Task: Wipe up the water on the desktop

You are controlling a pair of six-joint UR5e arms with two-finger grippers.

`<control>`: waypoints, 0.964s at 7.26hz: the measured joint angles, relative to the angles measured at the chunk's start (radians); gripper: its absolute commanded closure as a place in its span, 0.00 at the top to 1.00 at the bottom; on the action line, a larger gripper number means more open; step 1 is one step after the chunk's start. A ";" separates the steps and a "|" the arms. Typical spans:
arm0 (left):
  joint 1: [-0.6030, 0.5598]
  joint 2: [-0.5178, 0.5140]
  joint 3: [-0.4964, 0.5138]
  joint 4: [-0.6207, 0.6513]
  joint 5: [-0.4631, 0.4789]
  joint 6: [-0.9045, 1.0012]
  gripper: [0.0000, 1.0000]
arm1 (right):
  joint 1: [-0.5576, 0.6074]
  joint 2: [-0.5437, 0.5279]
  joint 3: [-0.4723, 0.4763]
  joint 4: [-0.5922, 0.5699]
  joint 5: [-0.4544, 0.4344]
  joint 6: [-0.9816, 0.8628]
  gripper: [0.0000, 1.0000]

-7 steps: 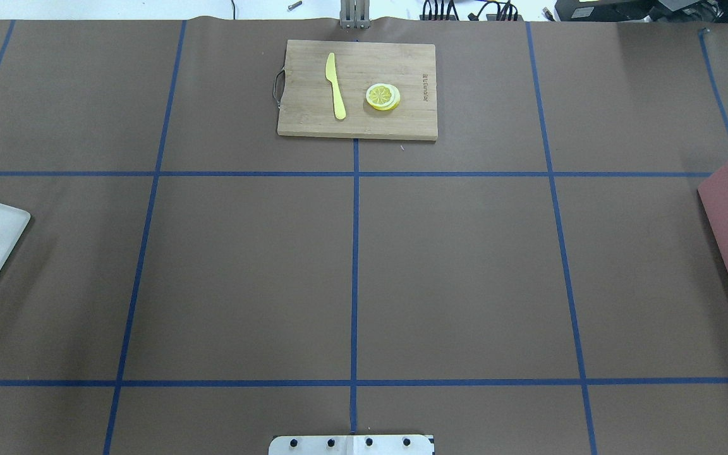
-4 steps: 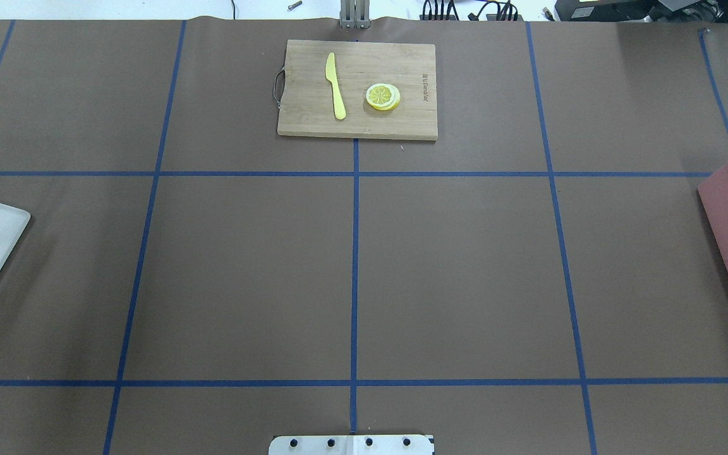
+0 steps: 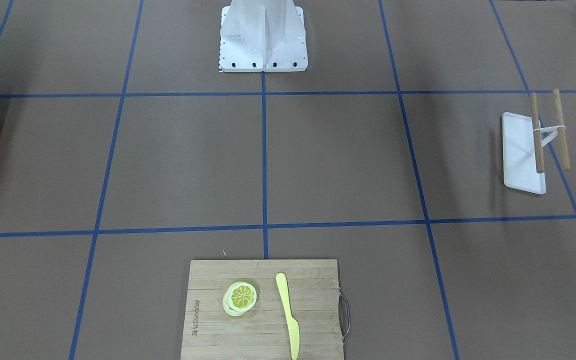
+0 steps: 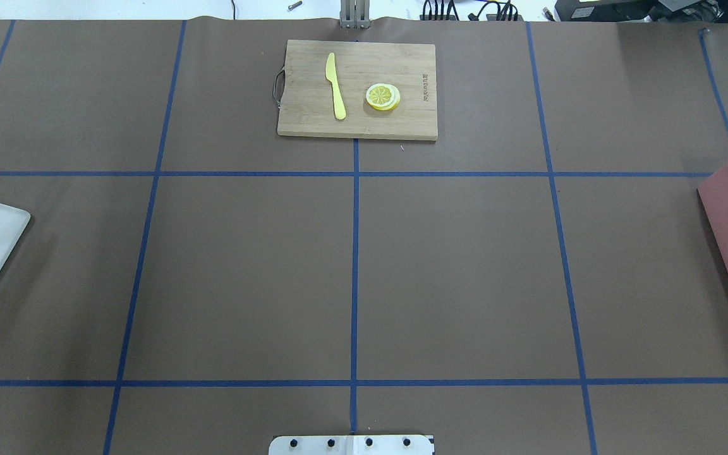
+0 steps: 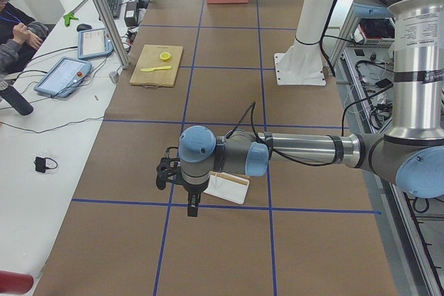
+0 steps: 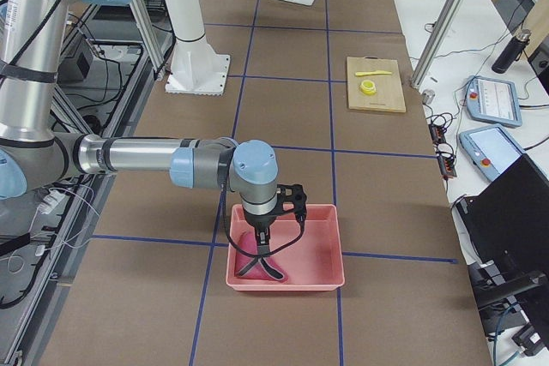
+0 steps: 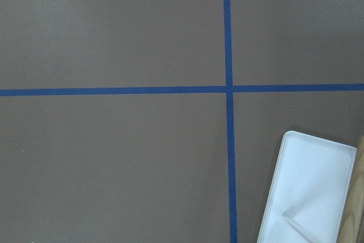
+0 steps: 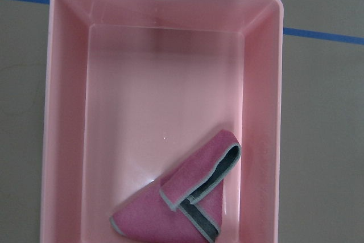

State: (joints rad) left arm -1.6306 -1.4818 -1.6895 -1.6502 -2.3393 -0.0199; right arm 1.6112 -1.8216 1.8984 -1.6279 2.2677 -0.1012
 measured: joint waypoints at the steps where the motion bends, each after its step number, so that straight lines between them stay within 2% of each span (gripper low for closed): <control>1: 0.000 0.000 0.001 0.001 0.000 0.000 0.99 | -0.030 0.016 -0.006 0.002 0.000 0.022 1.00; 7: 0.000 0.002 0.003 0.001 0.000 0.000 0.99 | -0.085 0.031 -0.014 0.004 0.000 0.031 1.00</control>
State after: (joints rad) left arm -1.6306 -1.4795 -1.6864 -1.6490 -2.3393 -0.0200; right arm 1.5259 -1.7905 1.8848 -1.6236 2.2678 -0.0703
